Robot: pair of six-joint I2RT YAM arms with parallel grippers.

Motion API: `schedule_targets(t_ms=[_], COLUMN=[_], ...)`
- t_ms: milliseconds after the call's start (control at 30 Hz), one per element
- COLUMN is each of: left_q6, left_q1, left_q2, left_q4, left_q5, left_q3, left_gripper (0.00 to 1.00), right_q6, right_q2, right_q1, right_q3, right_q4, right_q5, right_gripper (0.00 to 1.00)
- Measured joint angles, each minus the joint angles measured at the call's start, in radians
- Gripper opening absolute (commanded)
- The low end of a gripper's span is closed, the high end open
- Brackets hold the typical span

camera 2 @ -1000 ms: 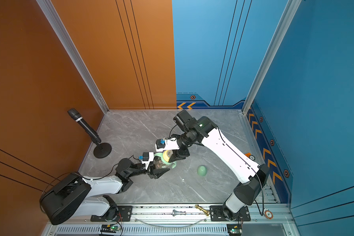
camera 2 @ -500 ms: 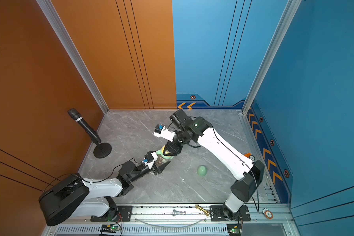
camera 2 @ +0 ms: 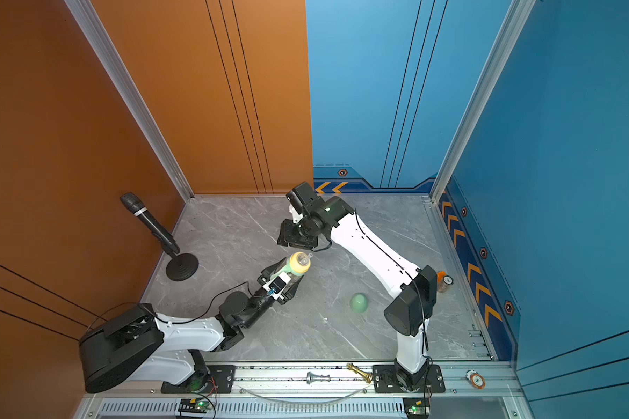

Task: Assemble the baby bottles
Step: Screw the nipple onto the baby bottle.

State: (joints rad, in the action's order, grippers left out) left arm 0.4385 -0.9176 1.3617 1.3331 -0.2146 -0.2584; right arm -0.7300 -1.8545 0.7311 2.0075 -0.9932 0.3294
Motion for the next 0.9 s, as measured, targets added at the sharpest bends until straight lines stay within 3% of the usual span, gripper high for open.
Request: schedule_targets(t_ms=[300, 367, 500, 567, 700, 767, 900], left_q6=[-0.11, -0.179, -0.351, -0.449, -0.584, -0.629, -0.665], left_q1=[0.007, 0.042, 0.177, 0.238, 0.272, 0.278, 0.279], left_q2=[-0.005, -0.019, -0.055, -0.063, -0.052, -0.04, -0.032], left_q4=[0.017, 0.017, 0.021, 0.024, 0.026, 0.029, -0.003], left_q5=[0.085, 0.156, 0.364, 0.491, 0.692, 0.767, 0.863], left_q3=[0.026, 0.03, 0.03, 0.024, -0.007, -0.018, -0.019], left_gripper=[0.03, 0.04, 0.04, 0.05, 0.05, 0.05, 0.05], right_q6=[-0.054, 0.022, 0.394, 0.699, 1.21, 1.379, 1.576], right_q2=[0.148, 0.194, 0.265, 0.35, 0.454, 0.455, 0.449], right_q1=[-0.216, -0.29, -0.357, -0.346, -0.299, -0.299, -0.283], right_q3=[0.098, 0.105, 0.059, -0.109, -0.39, -0.423, -0.383], right_q4=[0.063, 0.056, 0.019, -0.003, -0.081, -0.104, -0.133], right_q5=[0.1, 0.141, 0.247, 0.299, 0.357, 0.409, 0.444], right_gripper=[0.67, 0.56, 0.58, 0.78, 0.85, 0.86, 0.87])
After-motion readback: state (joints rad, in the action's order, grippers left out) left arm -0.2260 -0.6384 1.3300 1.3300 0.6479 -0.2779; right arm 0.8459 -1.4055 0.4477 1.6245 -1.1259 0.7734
